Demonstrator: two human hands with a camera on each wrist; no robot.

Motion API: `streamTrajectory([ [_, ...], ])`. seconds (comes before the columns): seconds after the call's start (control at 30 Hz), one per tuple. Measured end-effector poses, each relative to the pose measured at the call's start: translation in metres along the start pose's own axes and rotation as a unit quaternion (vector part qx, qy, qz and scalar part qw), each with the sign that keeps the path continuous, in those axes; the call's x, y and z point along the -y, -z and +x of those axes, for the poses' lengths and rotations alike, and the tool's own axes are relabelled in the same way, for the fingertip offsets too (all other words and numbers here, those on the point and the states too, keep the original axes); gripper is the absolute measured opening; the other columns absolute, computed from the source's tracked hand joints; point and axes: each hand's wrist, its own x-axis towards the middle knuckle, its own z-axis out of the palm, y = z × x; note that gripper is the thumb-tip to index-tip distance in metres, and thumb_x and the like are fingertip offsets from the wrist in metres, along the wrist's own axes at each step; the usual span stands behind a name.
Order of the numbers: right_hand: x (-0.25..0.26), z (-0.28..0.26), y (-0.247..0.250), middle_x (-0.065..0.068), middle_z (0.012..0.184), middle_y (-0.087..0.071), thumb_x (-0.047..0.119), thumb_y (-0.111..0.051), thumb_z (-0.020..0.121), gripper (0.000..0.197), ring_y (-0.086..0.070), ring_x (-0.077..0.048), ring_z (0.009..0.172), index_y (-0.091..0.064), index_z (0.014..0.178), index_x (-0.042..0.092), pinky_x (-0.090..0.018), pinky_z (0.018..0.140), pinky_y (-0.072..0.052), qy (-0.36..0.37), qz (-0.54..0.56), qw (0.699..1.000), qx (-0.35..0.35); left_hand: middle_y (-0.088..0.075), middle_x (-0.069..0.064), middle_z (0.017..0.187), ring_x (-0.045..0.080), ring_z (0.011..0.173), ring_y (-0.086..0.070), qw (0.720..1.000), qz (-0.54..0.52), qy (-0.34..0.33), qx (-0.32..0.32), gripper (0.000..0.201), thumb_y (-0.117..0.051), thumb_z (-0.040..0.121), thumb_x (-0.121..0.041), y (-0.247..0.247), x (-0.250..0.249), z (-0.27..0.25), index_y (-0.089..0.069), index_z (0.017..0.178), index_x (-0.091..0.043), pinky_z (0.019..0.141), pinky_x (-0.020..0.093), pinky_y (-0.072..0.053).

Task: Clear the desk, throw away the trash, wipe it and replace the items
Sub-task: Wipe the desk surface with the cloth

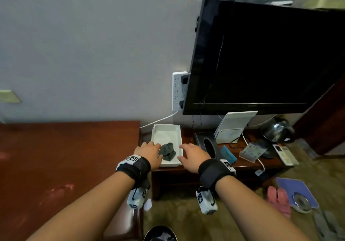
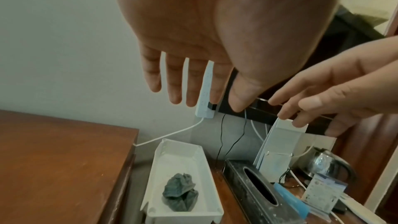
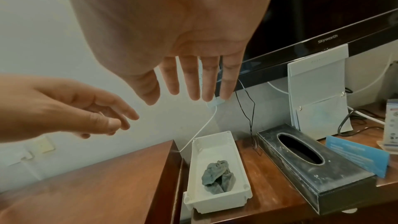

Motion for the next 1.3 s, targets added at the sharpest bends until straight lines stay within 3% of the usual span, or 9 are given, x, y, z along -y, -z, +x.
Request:
streamTrajectory([
  [0.33, -0.042, 0.113, -0.055, -0.009, 0.142, -0.049, 0.037, -0.053, 0.096, 0.053, -0.046, -0.027, 0.129, -0.041, 0.145, 0.023, -0.038, 0.107, -0.041, -0.03, 0.019, 0.995, 0.095, -0.046, 0.002, 0.138, 0.026, 0.127, -0.042, 0.996, -0.031, 0.063, 0.059, 0.049, -0.044, 0.095, -0.043, -0.047, 0.042, 0.067, -0.042, 0.142, -0.028, 0.102, 0.043, -0.039],
  [0.53, -0.076, 0.183, -0.1, -0.011, 0.146, -0.043, 0.033, -0.054, 0.096, 0.055, -0.041, -0.029, 0.134, -0.038, 0.147, 0.017, -0.037, 0.111, -0.037, -0.018, 0.013, 0.985, 0.169, -0.046, 0.002, 0.136, 0.026, 0.125, -0.043, 0.986, -0.056, 0.123, 0.102, 0.047, -0.045, 0.095, -0.042, -0.077, 0.039, 0.104, -0.043, 0.139, -0.026, 0.101, 0.043, -0.041],
  [0.67, -0.088, 0.225, -0.126, -0.012, 0.145, -0.04, 0.032, -0.055, 0.095, 0.056, -0.044, -0.032, 0.13, -0.037, 0.145, 0.02, -0.039, 0.109, -0.04, 0.013, -0.011, 0.977, 0.214, -0.046, 0.002, 0.138, 0.026, 0.125, -0.043, 0.98, -0.064, 0.142, 0.12, 0.049, -0.045, 0.095, -0.04, -0.099, 0.027, 0.13, -0.042, 0.142, -0.026, 0.101, 0.042, -0.042],
  [0.83, -0.097, 0.272, -0.158, -0.009, 0.163, -0.001, 0.023, -0.051, 0.094, 0.07, -0.029, -0.036, 0.14, -0.017, 0.155, 0.031, -0.039, 0.115, -0.031, 0.023, -0.056, 0.97, 0.237, -0.044, 0.001, 0.139, 0.026, 0.126, -0.042, 0.972, -0.073, 0.177, 0.137, 0.05, -0.044, 0.095, -0.04, -0.132, 0.02, 0.15, -0.04, 0.142, -0.027, 0.1, 0.041, -0.041],
  [1.0, -0.106, 0.304, -0.196, -0.01, 0.162, 0.014, 0.023, -0.05, 0.096, 0.074, -0.034, -0.038, 0.135, -0.008, 0.153, 0.044, -0.039, 0.113, -0.033, 0.037, -0.104, 0.959, 0.26, -0.046, -0.002, 0.135, 0.023, 0.123, -0.043, 0.965, -0.1, 0.209, 0.125, 0.045, -0.037, 0.095, -0.037, -0.169, 0.017, 0.149, -0.043, 0.14, -0.03, 0.099, 0.038, -0.041],
  [1.1, -0.105, 0.315, -0.215, -0.012, 0.161, 0.008, 0.024, -0.049, 0.098, 0.071, -0.033, -0.039, 0.132, -0.01, 0.152, 0.046, -0.042, 0.111, -0.034, 0.037, -0.112, 0.96, 0.252, -0.044, -0.002, 0.138, 0.023, 0.125, -0.041, 0.959, -0.106, 0.224, 0.138, 0.051, -0.041, 0.092, -0.036, -0.186, 0.022, 0.147, -0.04, 0.142, -0.032, 0.1, 0.038, -0.041],
  [1.23, -0.102, 0.323, -0.225, -0.018, 0.149, -0.024, 0.015, -0.049, 0.096, 0.057, -0.039, -0.04, 0.128, -0.032, 0.149, 0.028, -0.043, 0.104, -0.04, 0.054, -0.068, 0.969, 0.233, -0.044, -0.002, 0.136, 0.023, 0.124, -0.041, 0.956, -0.109, 0.231, 0.142, 0.054, -0.044, 0.087, -0.034, -0.197, 0.026, 0.15, -0.04, 0.141, -0.032, 0.101, 0.038, -0.04],
  [1.3, -0.1, 0.327, -0.219, -0.017, 0.145, -0.029, 0.016, -0.049, 0.096, 0.05, -0.044, -0.037, 0.124, -0.037, 0.144, 0.02, -0.04, 0.104, -0.04, 0.058, -0.079, 0.971, 0.22, -0.046, -0.004, 0.133, 0.022, 0.123, -0.041, 0.957, -0.117, 0.235, 0.126, 0.052, -0.044, 0.088, -0.032, -0.196, 0.026, 0.15, -0.042, 0.139, -0.033, 0.099, 0.036, -0.04],
])
